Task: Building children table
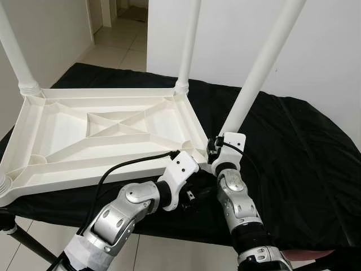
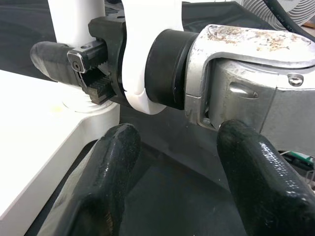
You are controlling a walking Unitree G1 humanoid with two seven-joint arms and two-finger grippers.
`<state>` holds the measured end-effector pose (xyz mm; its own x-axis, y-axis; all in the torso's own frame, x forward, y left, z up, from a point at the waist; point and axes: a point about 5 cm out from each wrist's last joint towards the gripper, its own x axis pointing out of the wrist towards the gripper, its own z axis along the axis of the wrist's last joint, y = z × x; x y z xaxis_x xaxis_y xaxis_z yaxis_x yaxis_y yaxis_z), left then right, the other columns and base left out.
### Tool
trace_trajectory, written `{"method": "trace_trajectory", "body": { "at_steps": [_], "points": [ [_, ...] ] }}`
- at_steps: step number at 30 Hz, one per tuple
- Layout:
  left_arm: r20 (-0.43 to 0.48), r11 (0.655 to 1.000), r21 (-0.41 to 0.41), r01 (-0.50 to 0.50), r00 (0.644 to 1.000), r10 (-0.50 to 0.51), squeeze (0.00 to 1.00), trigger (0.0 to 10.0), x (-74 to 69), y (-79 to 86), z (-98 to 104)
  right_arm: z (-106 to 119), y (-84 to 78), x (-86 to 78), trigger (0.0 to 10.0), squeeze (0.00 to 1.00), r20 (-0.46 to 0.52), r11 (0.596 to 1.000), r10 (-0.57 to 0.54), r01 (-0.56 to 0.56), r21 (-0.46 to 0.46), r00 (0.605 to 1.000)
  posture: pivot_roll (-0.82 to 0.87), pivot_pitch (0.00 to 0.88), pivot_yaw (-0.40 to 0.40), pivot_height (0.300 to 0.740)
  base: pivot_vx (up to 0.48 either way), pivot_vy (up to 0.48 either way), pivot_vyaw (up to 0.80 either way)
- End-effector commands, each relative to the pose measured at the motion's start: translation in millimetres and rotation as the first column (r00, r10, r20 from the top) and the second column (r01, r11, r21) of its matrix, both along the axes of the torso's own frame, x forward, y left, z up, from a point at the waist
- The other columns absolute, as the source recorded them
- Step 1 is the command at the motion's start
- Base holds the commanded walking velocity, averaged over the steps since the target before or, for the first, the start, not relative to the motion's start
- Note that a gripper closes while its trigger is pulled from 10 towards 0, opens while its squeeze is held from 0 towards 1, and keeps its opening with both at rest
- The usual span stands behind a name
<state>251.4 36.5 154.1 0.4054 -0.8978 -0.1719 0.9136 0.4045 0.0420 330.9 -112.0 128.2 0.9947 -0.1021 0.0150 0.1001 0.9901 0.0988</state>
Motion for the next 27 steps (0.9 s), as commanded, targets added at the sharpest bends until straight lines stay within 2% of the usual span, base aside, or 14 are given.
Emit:
{"method": "trace_trajectory", "body": {
  "at_steps": [1, 2, 3, 9, 11, 15, 16, 19, 20, 21, 22, 27],
  "points": [
    [-0.022, 0.996, -0.003, 0.092, 0.996, -0.092, 0.0, 10.0, -8.7, -8.2, -1.5, 0.9, -9.3, -2.2, 10.0, 0.0, 0.006, 0.998, -0.065, 0.065, -0.002, 0.998, 0.02, 0.0, -0.123, 0.74, 0.0, 0.0, 0.0],
    [-0.024, 0.996, -0.003, 0.091, 0.996, -0.091, 0.0, 10.0, -9.0, -8.3, -1.9, 4.6, -10.1, -2.7, 10.0, 0.02, 0.026, 0.998, -0.067, 0.067, 0.009, 0.997, 0.02, 0.0, -0.125, 0.74, 0.0, 0.0, 0.0],
    [-0.025, 0.996, -0.004, 0.089, 0.996, -0.09, 0.0, 10.0, -9.4, -8.4, -2.1, 7.4, -11.5, -3.5, 10.0, 1.0, 0.043, 0.997, -0.074, 0.073, 0.011, 0.996, 0.02, 0.0, -0.126, 0.74, 0.0, 0.0, 0.0],
    [-0.028, 0.996, -0.006, 0.088, 0.996, -0.088, 0.0, 10.0, -10.2, -7.8, -2.3, 12.0, -12.4, -8.8, 10.0, 1.0, 0.074, 0.997, -0.074, 0.073, 0.019, 0.995, 0.01, 0.0, -0.124, 0.74, 0.0, 0.0, 0.0],
    [-0.03, 0.996, -0.006, 0.086, 0.996, -0.087, 0.0, 10.0, -10.2, -7.6, -2.4, 12.8, -13.7, -11.8, 10.0, 1.0, 0.078, 0.997, -0.081, 0.081, -0.003, 0.994, 0.01, 0.0, -0.122, 0.74, 0.0, 0.0, 0.0],
    [-0.033, 0.996, -0.005, 0.086, 0.996, -0.086, 0.0, 10.0, -9.5, -7.4, -2.4, 10.7, -17.3, -22.0, 10.0, 1.0, 0.073, 0.996, -0.082, 0.085, -0.039, 0.994, 0.0, 0.0, -0.119, 0.74, 0.0, 0.0, 0.0],
    [-0.033, 0.996, -0.004, 0.086, 0.996, -0.086, 0.0, 10.0, -9.3, -6.9, -2.1, 8.7, -20.9, -30.9, 10.0, 1.0, 0.063, 0.995, -0.077, 0.081, -0.061, 0.995, 0.0, 0.0, -0.118, 0.74, 0.0, 0.0, 0.0],
    [-0.033, 0.996, -0.004, 0.086, 0.996, -0.086, 0.0, 10.0, -9.2, -6.7, -1.9, 7.8, -22.8, -36.0, 10.0, 1.0, 0.058, 0.995, -0.068, 0.072, -0.062, 0.996, 0.0, 0.0, -0.116, 0.74, 0.0, 0.0, 0.0],
    [-0.034, 0.996, -0.003, 0.086, 0.996, -0.086, 0.0, 10.0, -9.1, -6.6, -1.9, 4.7, -25.2, -41.3, 10.0, 0.07, 0.036, 0.996, -0.051, 0.053, -0.066, 0.998, -0.01, 0.0, -0.112, 0.74, 0.0, 0.0, 0.0],
    [-0.034, 0.996, -0.003, 0.086, 0.996, -0.086, 0.0, 10.0, -9.1, -6.6, -1.9, 4.7, -25.2, -41.3, 10.0, 0.07, 0.036, 0.996, -0.051, 0.053, -0.066, 0.998, -0.01, 0.0, -0.112, 0.74, 0.0, 0.0, 0.0],
    [-0.04, 0.996, -0.002, 0.087, 0.995, -0.087, 0.0, 10.0, -9.0, -6.4, -2.1, 2.3, -27.8, -46.2, 10.0, 0.0, 0.017, 0.996, -0.043, 0.044, -0.074, 0.999, -0.01, 0.0, -0.111, 0.74, 0.0, 0.0, 0.0],
    [-0.047, 0.996, -0.003, 0.088, 0.995, -0.088, 0.0, 10.0, -7.7, -6.1, -1.7, -0.6, -30.7, -54.2, 10.0, 0.0, -0.01, 0.996, -0.003, 0.003, -0.087, 1.0, -0.02, 0.0, -0.105, 0.74, 0.0, 0.0, 0.0]
  ]
}}
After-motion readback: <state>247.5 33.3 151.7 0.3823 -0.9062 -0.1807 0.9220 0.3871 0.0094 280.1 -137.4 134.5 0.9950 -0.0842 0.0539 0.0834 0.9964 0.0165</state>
